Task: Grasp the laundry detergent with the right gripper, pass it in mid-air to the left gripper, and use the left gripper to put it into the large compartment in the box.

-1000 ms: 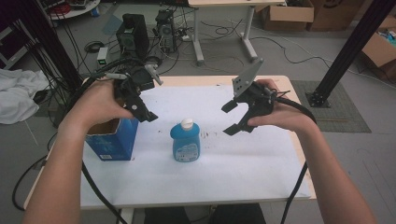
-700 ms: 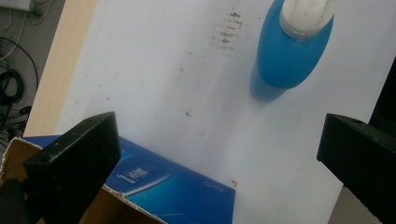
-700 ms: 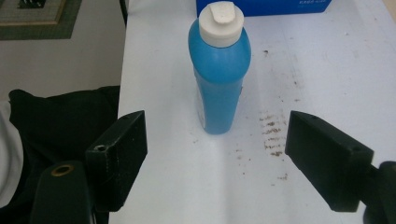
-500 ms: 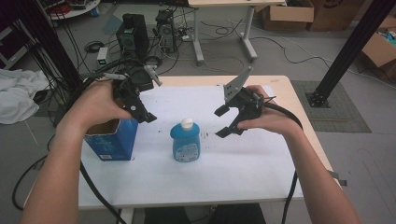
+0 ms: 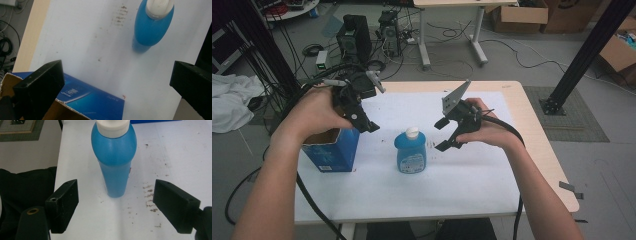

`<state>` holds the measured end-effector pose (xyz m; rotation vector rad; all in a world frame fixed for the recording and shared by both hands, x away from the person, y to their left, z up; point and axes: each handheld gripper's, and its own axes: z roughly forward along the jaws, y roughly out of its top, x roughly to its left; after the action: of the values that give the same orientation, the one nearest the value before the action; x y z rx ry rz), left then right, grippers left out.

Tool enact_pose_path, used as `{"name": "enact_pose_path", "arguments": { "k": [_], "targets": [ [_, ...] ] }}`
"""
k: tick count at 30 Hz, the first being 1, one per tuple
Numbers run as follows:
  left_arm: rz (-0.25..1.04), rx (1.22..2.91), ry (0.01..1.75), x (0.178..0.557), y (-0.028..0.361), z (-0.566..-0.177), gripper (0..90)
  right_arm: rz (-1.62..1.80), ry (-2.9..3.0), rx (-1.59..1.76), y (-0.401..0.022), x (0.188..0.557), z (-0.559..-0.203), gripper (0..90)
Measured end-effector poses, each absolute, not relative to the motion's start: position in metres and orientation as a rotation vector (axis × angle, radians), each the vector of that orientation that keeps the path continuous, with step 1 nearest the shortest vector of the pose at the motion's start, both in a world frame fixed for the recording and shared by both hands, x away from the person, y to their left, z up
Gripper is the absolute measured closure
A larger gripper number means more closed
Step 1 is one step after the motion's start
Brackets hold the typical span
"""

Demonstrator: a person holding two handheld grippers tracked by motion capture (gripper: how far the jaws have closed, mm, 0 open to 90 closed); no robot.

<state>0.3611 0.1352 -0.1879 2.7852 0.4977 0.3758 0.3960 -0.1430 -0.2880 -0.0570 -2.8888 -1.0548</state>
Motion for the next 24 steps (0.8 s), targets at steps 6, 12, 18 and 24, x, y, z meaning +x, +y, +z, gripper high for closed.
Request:
{"name": "enact_pose_path", "arguments": {
  "k": [6,12,18,24],
  "targets": [
    [0.373,2.788,0.496,0.361,0.135,-0.189,0.2,-1.058,-2.879,-0.053,-0.136,0.399,-0.296,19.9],
    [0.37,2.788,0.491,0.361,0.135,-0.189,0.1,-1.064,-2.874,-0.05,-0.128,0.4,-0.3,19.5],
    [0.369,2.786,0.498,0.359,0.137,-0.19,0.2,-1.06,-2.867,-0.055,-0.122,0.401,-0.31,19.5],
    [0.366,2.786,0.497,0.359,0.14,-0.19,0.2,-1.064,-2.86,-0.051,-0.114,0.402,-0.317,20.4]
  ]
}}
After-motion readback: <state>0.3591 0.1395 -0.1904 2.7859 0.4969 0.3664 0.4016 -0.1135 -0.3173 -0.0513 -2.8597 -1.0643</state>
